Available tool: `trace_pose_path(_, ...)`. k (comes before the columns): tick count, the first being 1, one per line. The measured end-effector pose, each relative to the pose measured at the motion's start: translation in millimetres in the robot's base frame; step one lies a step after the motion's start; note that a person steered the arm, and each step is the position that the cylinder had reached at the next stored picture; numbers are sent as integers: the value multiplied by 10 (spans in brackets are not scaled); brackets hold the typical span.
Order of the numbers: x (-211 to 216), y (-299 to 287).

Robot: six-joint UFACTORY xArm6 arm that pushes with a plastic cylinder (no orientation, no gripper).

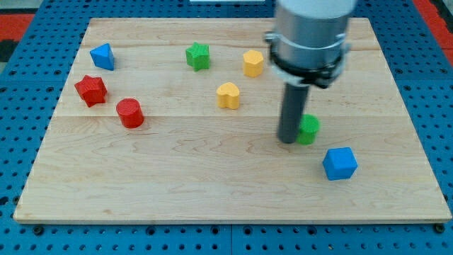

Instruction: Push the yellow heart to the right side of the board

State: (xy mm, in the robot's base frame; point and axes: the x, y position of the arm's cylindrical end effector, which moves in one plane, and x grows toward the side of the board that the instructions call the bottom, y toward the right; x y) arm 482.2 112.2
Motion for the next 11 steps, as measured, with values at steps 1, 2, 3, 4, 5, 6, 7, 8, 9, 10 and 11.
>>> trace_pose_path(1,7,76)
trace_pose_path(2,64,-834)
trace_pose_path(3,-122,-1552)
trace_pose_path(4,-644,-1358)
trace_pose_path(5,-849,-1306)
trace_pose_path(6,-945,-693)
trace_pose_path(7,-1032,-870)
trace_pose_path(8,-1075,-419)
trace_pose_path(9,-1249,-338)
trace_pose_path(10,-1244,41)
trace_pose_path(11,-1416,183)
